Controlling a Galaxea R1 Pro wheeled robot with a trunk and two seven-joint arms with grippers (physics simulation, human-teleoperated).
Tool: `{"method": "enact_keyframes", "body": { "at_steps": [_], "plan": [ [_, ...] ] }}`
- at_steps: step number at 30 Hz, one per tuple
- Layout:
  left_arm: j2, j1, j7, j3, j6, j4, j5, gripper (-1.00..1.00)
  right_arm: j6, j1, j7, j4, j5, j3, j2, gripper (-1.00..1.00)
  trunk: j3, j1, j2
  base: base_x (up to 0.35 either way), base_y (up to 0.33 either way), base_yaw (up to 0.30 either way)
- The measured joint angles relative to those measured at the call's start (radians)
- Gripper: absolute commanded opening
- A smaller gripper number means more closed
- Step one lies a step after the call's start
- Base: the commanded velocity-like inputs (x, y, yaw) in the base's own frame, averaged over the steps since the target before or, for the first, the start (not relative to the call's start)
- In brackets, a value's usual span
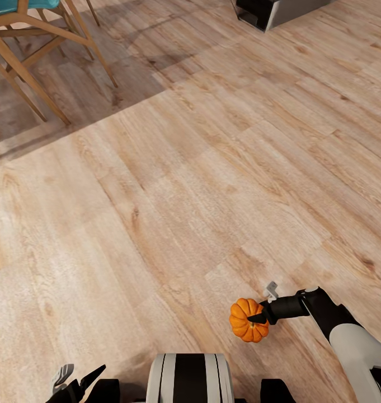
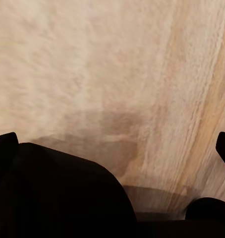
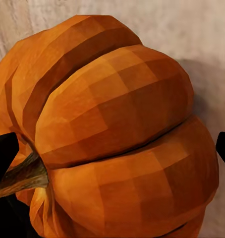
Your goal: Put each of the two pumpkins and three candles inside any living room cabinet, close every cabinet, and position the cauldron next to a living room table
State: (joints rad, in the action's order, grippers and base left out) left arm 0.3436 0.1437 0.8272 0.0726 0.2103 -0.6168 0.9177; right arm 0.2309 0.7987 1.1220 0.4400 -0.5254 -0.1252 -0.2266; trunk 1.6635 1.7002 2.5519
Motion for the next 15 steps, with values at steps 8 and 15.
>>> {"method": "enact_keyframes", "body": {
  "at_steps": [8, 15],
  "plan": [
    [-0.001, 0.000, -0.003, 0.000, 0.000, 0.000, 0.000, 1.00, -0.001, 0.000, -0.001, 0.000, -0.002, 0.000, 0.000, 1.00, 0.000, 0.000, 0.000, 0.000, 0.000, 0.000],
    [-0.001, 0.000, -0.003, 0.000, 0.000, 0.000, 0.000, 1.00, 0.000, 0.000, 0.001, 0.000, -0.003, 0.003, 0.001, 1.00, 0.000, 0.000, 0.000, 0.000, 0.000, 0.000]
  ]
}}
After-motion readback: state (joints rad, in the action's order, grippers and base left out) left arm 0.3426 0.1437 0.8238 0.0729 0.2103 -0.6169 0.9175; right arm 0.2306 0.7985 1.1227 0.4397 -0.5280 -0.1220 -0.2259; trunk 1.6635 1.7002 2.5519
